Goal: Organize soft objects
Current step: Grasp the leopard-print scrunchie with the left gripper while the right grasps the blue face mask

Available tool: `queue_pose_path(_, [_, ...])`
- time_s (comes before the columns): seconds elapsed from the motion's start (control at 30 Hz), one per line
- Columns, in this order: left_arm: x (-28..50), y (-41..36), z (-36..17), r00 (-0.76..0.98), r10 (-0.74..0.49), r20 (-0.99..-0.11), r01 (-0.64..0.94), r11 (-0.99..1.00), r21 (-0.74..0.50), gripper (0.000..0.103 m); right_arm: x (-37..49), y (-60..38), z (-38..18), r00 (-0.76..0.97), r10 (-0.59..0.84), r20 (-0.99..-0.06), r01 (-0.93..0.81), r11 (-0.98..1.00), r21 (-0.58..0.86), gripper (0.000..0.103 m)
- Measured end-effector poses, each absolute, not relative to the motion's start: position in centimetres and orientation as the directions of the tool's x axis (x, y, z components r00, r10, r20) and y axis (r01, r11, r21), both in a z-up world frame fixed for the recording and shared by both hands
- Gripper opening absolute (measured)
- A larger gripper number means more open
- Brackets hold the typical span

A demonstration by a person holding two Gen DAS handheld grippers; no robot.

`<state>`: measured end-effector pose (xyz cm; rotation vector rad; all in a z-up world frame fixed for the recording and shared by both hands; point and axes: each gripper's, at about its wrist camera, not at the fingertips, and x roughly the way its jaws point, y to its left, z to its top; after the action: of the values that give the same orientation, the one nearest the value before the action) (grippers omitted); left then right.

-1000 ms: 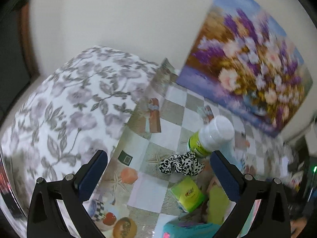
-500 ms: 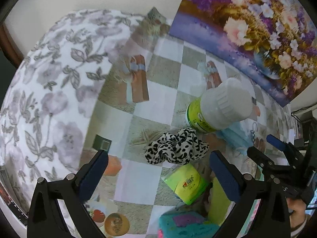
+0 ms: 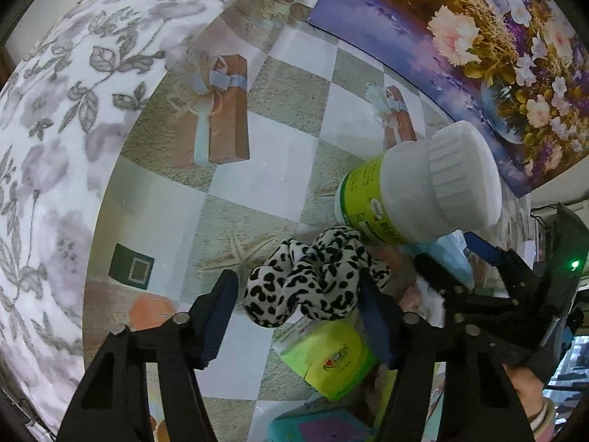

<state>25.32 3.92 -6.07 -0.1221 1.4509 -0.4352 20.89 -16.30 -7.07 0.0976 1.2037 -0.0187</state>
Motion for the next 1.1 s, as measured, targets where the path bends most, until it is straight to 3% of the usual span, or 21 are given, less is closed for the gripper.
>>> queue_pose_path(0.27, [25.9,3.2,-6.6,0.061,-0.373,-0.926,0.206,0.912,-0.354,0.056,21.6,-15.1,-7.8,0.356,-0.019,-0.934,0.035,0.999,-0.007,0.097])
queue_pose_path(0.33, [25.9,3.1,-6.5,0.067,-0.371,-0.926,0.212,0.912,-0.350,0.050,21.8,-14.8,-7.7,0.360,-0.017,-0.933,0.030,1.000,-0.007,0.094])
queue_pose_path(0.53, [25.7,2.9,-6.1,0.088,-0.362,-0.928,0.223,0.915,-0.336,0.034,21.9,-15.0,-6.9,0.370,0.000,-0.929,0.027,1.000,0.010,0.071])
queue_pose_path(0.6, [25.5,3.0,-5.9,0.090,-0.361,-0.928,0.221,0.916,-0.335,0.032,21.8,-15.1,-6.5,0.375,0.021,-0.927,0.027,0.999,0.034,0.055])
queue_pose_path(0.8, [24.5,4.1,-4.8,0.129,-0.348,-0.929,0.197,0.927,-0.320,0.028,20.5,-16.2,-5.3,0.393,0.063,-0.917,0.051,0.995,0.090,0.034])
queue_pose_path(1.1, [22.5,5.7,-2.9,0.176,-0.350,-0.920,0.130,0.935,-0.330,0.026,16.3,-17.7,-2.6,0.440,0.119,-0.890,0.100,0.978,0.181,0.020])
